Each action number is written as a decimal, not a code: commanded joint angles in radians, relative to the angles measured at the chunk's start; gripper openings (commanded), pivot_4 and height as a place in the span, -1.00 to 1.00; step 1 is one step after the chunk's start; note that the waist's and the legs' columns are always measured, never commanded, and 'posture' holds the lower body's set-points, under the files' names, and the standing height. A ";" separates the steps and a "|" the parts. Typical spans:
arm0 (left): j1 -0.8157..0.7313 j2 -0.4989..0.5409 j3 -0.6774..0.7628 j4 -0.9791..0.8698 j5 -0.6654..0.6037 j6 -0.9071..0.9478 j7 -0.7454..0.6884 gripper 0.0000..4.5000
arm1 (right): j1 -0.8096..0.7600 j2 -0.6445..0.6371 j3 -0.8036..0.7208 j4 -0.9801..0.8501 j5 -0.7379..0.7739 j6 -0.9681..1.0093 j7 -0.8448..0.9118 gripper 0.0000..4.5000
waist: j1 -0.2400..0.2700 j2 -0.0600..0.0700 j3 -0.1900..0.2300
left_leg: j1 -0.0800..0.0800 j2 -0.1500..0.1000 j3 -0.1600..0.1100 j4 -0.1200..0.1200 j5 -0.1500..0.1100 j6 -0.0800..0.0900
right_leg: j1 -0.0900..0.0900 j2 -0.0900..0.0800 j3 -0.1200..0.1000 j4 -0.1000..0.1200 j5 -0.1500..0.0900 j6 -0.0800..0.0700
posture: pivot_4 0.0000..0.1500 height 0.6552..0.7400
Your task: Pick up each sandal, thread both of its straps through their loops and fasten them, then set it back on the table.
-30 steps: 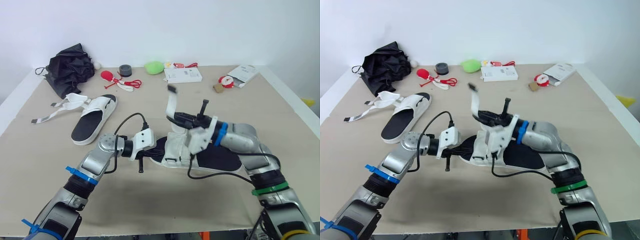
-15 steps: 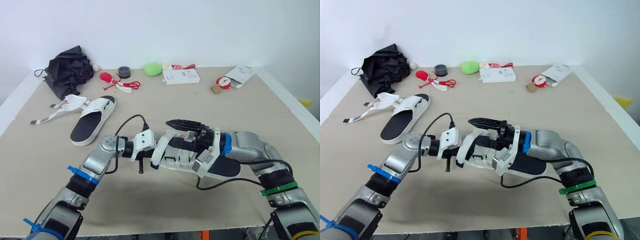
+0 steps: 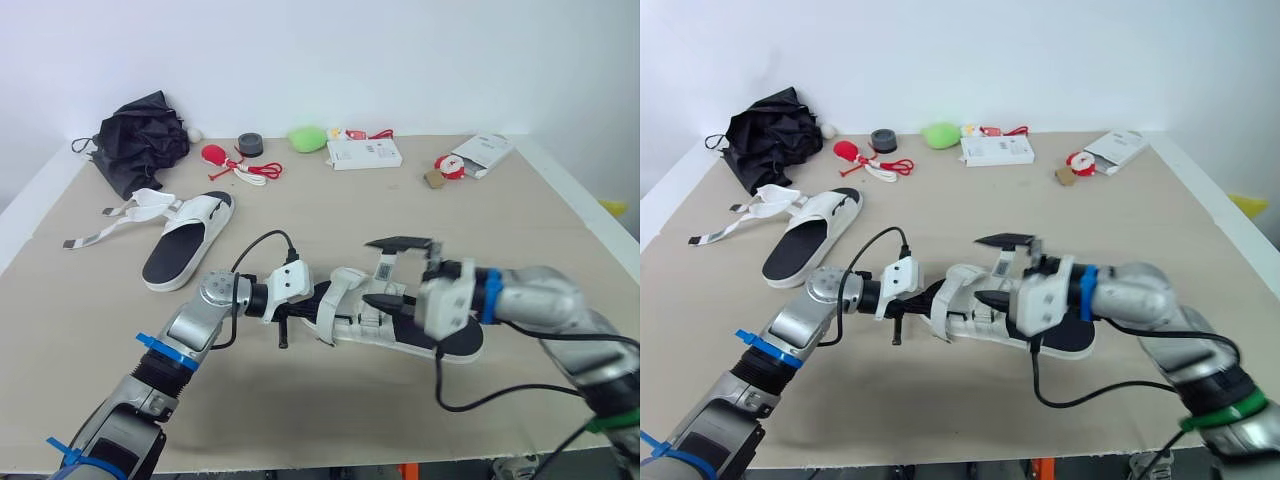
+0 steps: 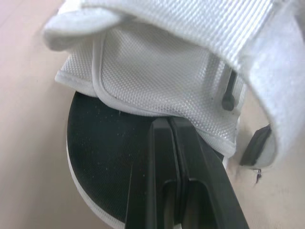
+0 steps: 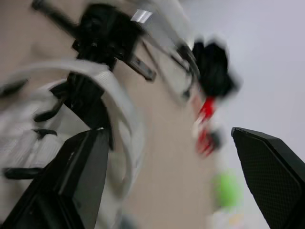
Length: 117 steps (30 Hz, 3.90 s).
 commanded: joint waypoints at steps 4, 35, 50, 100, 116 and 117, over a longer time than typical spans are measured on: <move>0.042 0.011 -0.080 0.071 0.058 0.021 -0.030 -1.00 | 0.045 -0.143 -0.207 -0.288 0.856 0.692 -0.170 0.96 | 0.001 -0.002 0.000 | 0.000 0.001 -0.001 0.000 0.000 0.000 | 0.001 -0.001 -0.003 0.000 -0.003 0.002 | 1.00 1.00; 0.051 0.030 -0.082 0.029 0.049 0.057 -0.037 -1.00 | -0.142 0.317 0.054 -0.091 0.913 1.232 -0.651 0.96 | -0.004 -0.009 -0.001 | -0.003 0.000 -0.001 0.000 -0.001 0.001 | -0.001 -0.001 -0.003 -0.004 -0.003 0.010 | 1.00 1.00; 0.046 0.023 -0.083 0.039 0.049 0.056 -0.027 -1.00 | -0.191 0.470 -0.017 -0.033 0.841 1.365 -0.711 -0.95 | -0.004 -0.010 -0.002 | -0.003 0.001 0.000 0.000 -0.001 0.002 | -0.001 -0.002 -0.003 -0.004 -0.002 0.010 | 1.00 1.00; 0.115 0.028 -0.073 -0.028 0.047 0.083 0.016 -1.00 | -0.741 0.342 0.205 0.568 0.420 1.483 0.259 -0.95 | 0.000 -0.007 -0.003 | -0.017 -0.001 -0.002 -0.001 -0.008 0.007 | -0.008 -0.007 -0.013 -0.017 0.004 0.000 | 1.00 1.00; 0.120 0.019 -0.076 -0.034 0.038 0.097 0.035 -1.00 | -0.670 0.335 0.171 0.452 0.452 1.643 0.284 -0.95 | 0.000 -0.006 -0.003 | -0.017 -0.001 -0.002 -0.001 -0.008 0.006 | -0.008 -0.008 -0.013 -0.016 0.004 -0.001 | 1.00 1.00; 0.120 0.019 -0.076 -0.035 0.038 0.098 0.036 -1.00 | -0.668 0.337 0.174 0.455 0.447 1.642 0.280 -0.95 | 0.000 -0.006 -0.003 | -0.017 -0.001 -0.002 -0.001 -0.008 0.006 | -0.008 -0.008 -0.013 -0.016 0.004 -0.001 | 1.00 1.00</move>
